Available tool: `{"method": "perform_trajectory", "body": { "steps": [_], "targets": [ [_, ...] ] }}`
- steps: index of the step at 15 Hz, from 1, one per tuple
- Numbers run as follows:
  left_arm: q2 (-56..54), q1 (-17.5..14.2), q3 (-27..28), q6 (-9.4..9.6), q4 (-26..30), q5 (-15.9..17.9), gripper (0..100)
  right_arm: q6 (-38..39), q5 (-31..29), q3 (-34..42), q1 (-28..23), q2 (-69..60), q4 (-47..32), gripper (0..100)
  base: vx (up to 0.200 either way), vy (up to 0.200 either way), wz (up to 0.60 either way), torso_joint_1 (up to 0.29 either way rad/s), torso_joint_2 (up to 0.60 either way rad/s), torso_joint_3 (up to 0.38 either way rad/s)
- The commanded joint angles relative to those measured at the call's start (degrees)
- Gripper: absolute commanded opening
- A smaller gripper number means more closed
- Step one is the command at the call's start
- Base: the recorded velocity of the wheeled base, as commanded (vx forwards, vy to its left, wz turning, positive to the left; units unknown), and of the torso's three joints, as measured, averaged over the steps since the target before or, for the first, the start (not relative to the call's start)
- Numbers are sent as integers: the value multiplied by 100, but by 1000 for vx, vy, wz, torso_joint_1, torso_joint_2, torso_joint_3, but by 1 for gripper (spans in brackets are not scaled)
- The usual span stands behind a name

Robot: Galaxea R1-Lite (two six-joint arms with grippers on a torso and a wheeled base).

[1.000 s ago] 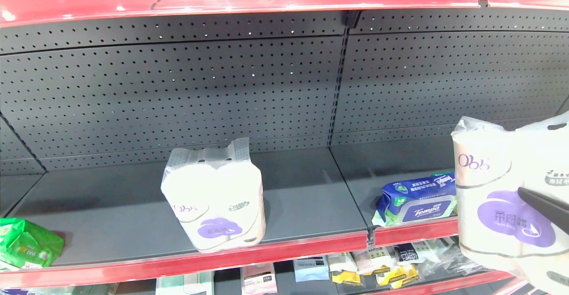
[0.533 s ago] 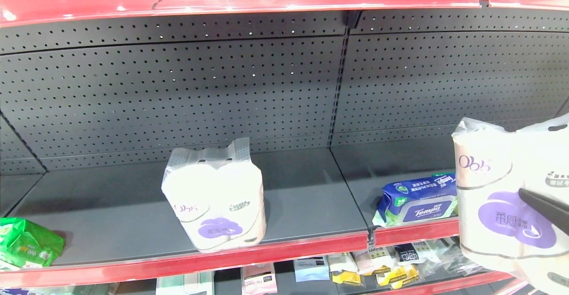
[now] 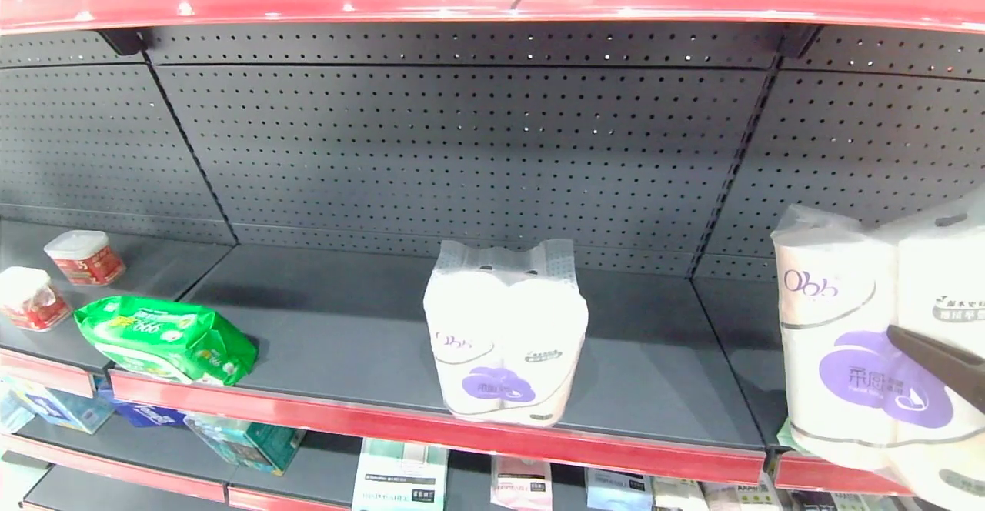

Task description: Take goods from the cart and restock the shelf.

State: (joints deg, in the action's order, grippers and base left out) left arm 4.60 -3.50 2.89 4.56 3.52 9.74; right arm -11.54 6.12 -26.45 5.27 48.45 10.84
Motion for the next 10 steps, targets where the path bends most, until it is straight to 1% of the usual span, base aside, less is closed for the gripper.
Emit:
{"method": "perform_trajectory", "body": {
  "steps": [1,2,3,4,6,7,8,10],
  "targets": [
    [24,-2,-175,-60,-291,63,100,3,3,-27,-8,25,15,0,0,0,0,0,0,0],
    [24,-2,-289,-166,-686,204,100,12,12,-44,1,33,15,0,0,0,0,0,0,0],
    [24,-2,-289,-324,-660,256,100,21,12,-53,18,77,15,0,0,0,0,0,0,0],
    [24,-2,-289,-403,-634,195,100,21,74,-79,27,104,15,0,0,0,0,0,0,0],
    [24,-2,-289,-421,-634,133,100,21,302,-150,9,209,24,0,0,0,0,0,0,0],
    [24,-2,-289,-544,-642,116,100,47,346,-185,18,359,103,0,0,0,0,0,0,0],
    [24,-2,-289,-605,-642,125,100,100,390,-220,27,482,199,0,0,0,0,0,0,0],
    [24,-2,-289,-632,-651,133,100,117,434,-273,27,613,279,0,0,0,0,0,0,0]
  ]
}}
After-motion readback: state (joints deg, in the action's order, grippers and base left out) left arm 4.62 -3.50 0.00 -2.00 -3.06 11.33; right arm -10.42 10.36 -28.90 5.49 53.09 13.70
